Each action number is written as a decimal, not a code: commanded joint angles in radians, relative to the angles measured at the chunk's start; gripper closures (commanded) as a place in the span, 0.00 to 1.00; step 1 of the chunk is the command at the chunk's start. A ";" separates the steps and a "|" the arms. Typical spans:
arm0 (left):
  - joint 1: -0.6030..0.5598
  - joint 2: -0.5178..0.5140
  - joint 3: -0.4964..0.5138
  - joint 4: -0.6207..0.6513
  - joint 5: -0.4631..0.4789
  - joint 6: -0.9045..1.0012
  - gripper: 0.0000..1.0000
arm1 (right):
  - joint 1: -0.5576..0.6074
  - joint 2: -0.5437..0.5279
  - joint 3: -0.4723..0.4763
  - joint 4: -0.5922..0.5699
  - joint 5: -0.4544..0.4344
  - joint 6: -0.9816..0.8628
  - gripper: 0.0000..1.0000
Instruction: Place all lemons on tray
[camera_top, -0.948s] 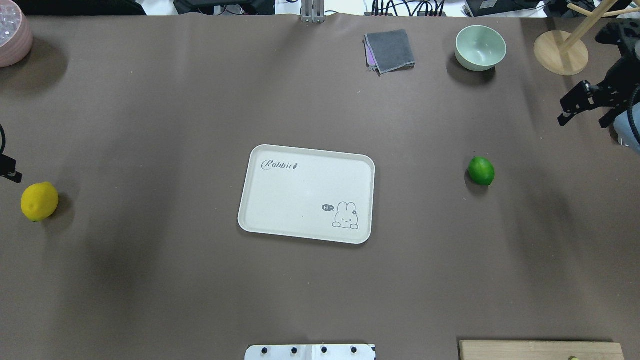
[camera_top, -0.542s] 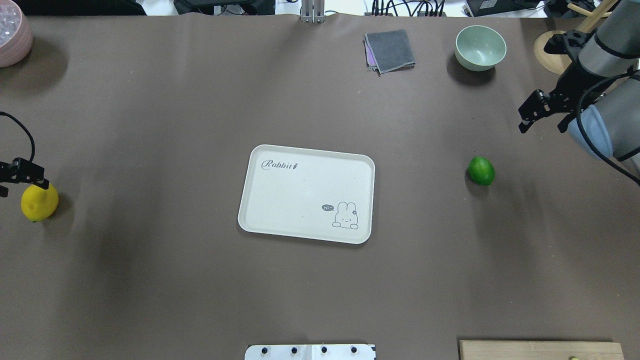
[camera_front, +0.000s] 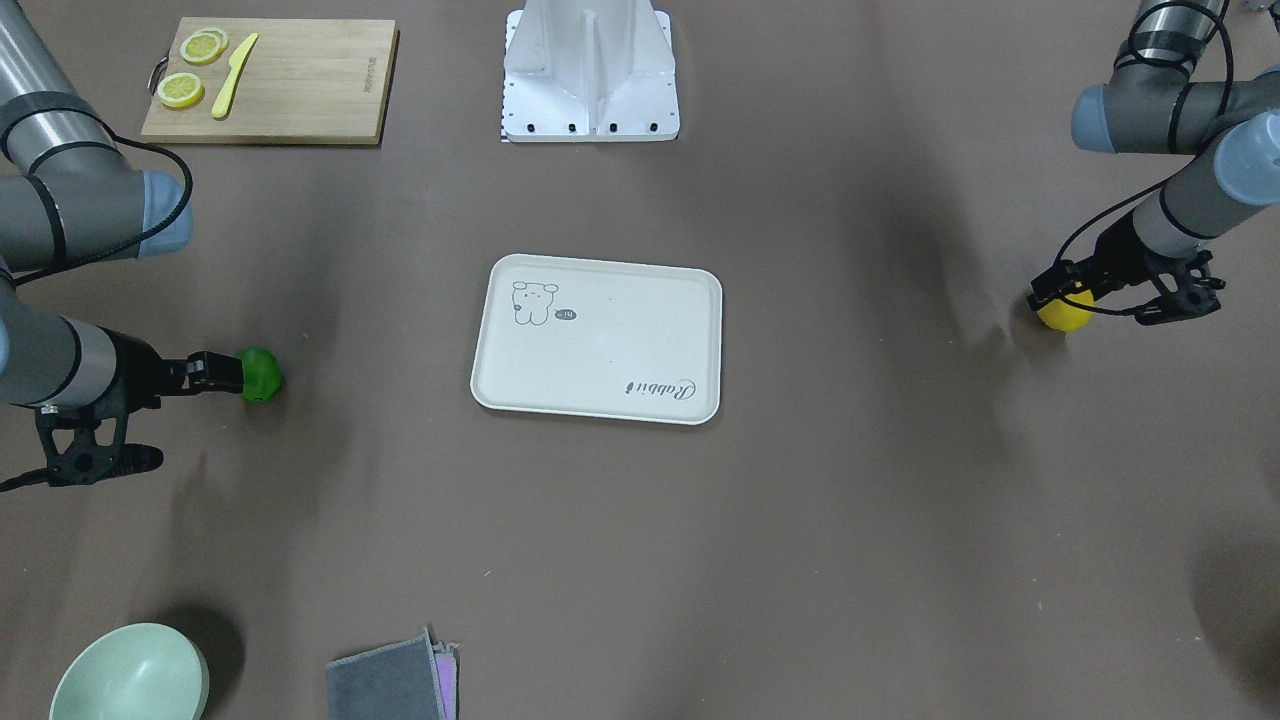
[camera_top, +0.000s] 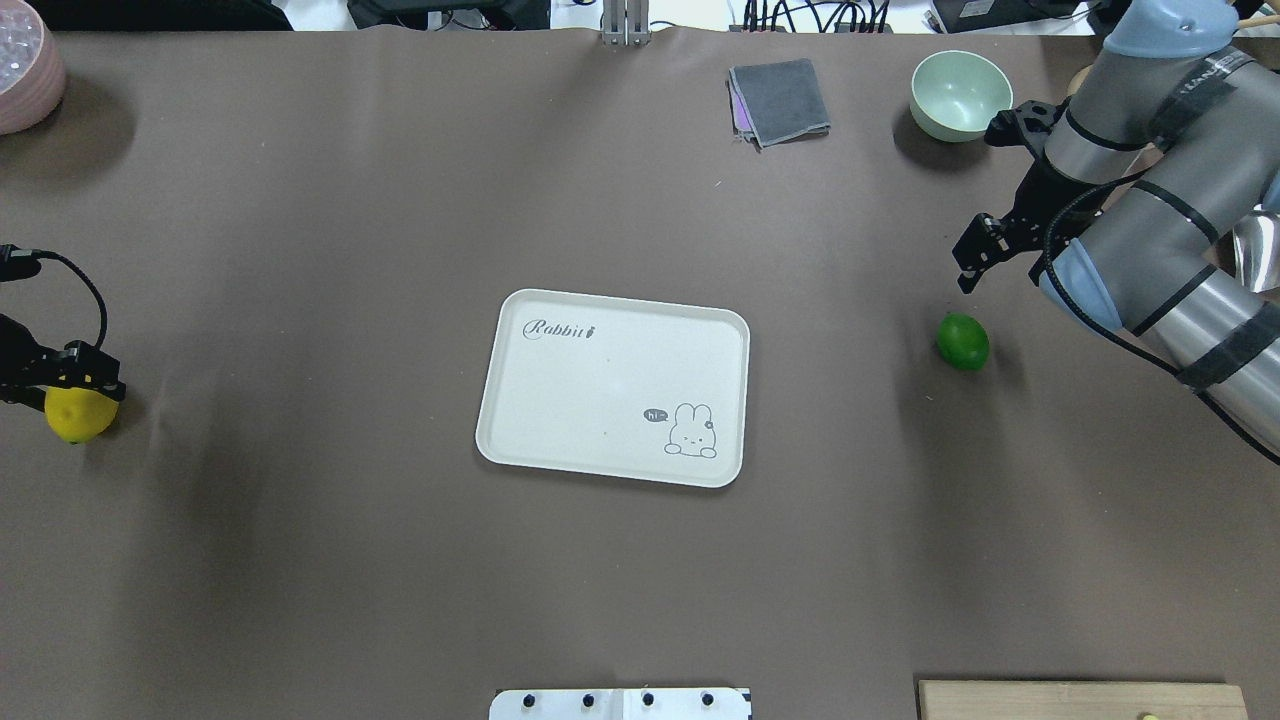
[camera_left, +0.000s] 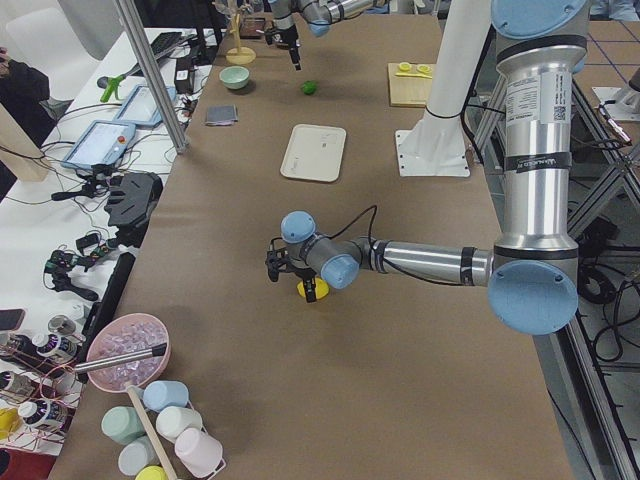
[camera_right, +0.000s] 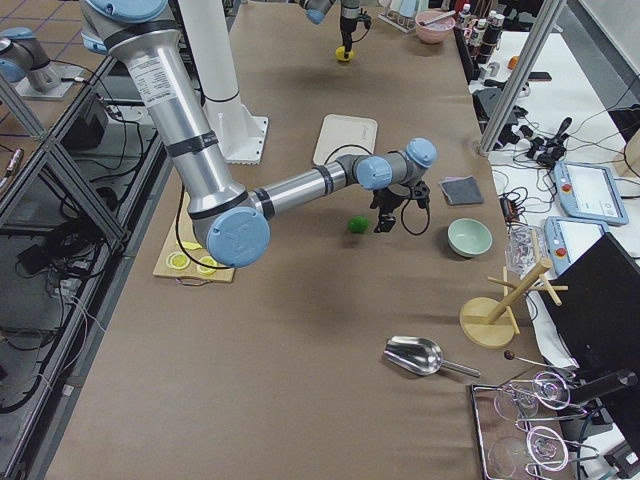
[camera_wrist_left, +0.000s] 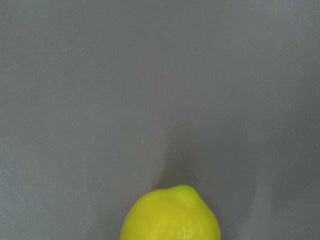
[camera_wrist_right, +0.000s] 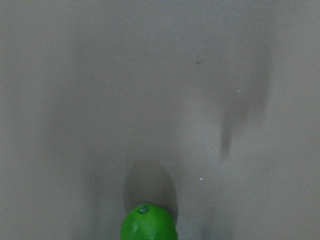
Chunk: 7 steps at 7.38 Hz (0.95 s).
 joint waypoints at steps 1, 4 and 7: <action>0.011 0.009 -0.002 -0.009 0.008 0.011 1.00 | -0.045 0.008 -0.025 0.030 0.002 0.000 0.06; 0.010 -0.005 -0.028 0.012 -0.008 0.011 1.00 | -0.091 -0.007 -0.056 0.089 0.000 -0.005 0.08; -0.045 -0.081 -0.114 0.275 -0.103 0.117 1.00 | -0.063 -0.010 -0.055 0.086 0.015 -0.005 0.65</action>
